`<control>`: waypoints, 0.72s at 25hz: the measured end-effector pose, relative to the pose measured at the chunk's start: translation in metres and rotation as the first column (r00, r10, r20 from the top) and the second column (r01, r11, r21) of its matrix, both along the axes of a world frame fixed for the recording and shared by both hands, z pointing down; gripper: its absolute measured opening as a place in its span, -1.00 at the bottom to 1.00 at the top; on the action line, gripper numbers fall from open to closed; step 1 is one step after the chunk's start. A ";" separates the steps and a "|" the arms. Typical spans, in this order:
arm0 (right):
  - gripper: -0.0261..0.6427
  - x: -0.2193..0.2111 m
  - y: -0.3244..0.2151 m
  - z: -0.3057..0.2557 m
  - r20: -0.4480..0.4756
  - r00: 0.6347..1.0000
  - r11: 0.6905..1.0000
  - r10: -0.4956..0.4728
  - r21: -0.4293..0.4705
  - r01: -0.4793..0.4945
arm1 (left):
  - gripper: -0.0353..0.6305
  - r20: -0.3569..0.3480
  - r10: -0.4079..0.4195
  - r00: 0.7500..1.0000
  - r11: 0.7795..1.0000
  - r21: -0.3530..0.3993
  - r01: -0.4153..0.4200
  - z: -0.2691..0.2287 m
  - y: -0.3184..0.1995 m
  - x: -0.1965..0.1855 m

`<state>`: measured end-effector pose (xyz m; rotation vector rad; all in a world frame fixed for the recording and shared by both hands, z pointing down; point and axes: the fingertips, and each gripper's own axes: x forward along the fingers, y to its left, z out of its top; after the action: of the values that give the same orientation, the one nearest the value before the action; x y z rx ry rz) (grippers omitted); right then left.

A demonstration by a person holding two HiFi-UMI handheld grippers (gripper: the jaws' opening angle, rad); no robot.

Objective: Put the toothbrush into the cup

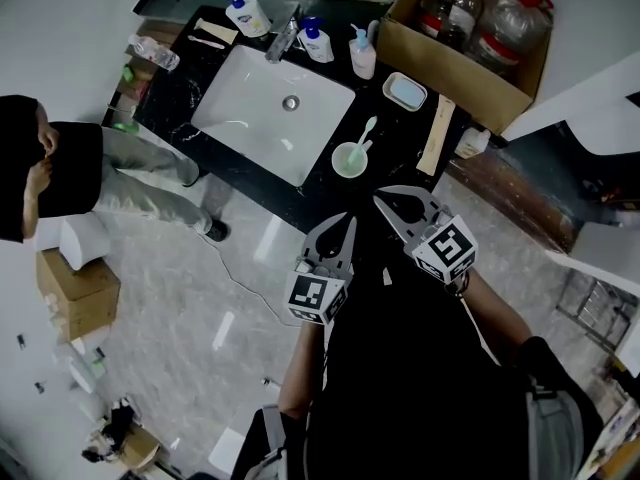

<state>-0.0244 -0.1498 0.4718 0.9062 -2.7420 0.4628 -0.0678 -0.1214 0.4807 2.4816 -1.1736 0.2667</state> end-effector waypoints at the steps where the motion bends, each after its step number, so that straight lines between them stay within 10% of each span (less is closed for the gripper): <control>1: -0.88 0.001 0.005 -0.003 0.002 1.000 1.000 -0.003 0.005 0.003 | -0.86 -0.006 0.000 1.000 1.000 0.005 0.000 -0.002 0.001 0.001; 18: -0.88 0.016 0.057 0.003 0.047 0.992 0.993 -0.117 -0.009 0.118 | -0.86 -0.017 -0.125 0.992 0.991 -0.042 0.124 0.001 0.047 0.023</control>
<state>-0.0085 -0.0926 0.4744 0.7346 -2.8118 0.4829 -0.0450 -0.0744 0.4817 2.3589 -1.2961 0.2293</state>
